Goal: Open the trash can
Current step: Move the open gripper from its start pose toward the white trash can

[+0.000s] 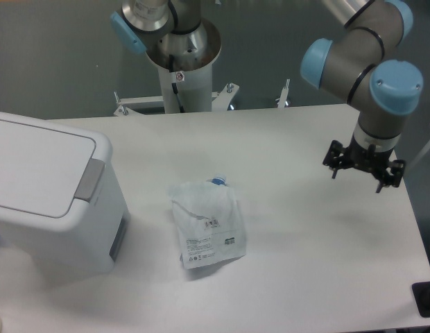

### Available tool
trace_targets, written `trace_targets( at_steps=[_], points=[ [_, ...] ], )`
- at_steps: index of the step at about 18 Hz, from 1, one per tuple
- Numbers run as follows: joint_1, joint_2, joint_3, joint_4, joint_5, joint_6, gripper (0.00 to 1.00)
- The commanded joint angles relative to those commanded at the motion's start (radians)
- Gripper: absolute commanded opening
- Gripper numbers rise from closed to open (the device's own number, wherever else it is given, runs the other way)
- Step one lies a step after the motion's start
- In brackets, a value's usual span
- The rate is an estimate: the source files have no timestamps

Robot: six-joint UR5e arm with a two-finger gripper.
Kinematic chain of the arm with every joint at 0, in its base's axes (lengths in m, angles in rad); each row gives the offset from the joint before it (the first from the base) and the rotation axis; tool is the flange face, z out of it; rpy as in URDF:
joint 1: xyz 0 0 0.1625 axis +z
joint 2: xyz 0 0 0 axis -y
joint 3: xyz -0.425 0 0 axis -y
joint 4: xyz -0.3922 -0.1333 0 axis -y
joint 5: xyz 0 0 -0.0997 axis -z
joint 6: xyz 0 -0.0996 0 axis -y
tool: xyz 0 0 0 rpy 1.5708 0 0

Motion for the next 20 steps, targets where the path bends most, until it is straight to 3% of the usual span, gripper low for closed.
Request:
trace_targets(
  at_steps=[6,10,12,15,20],
  points=[
    [-0.006,0.008,-0.015,0.005,-0.006,-0.014,1.00],
    [-0.073,0.020,-0.006,0.014,-0.014,-0.211,1.00],
    [-0.083,0.046,-0.012,-0.003,-0.031,-0.244,1.00],
    [-0.115,0.089,0.020,-0.107,-0.057,-0.297,1.00],
    [-0.166,0.112,0.118,-0.343,-0.273,-0.318,1.00]
  ],
)
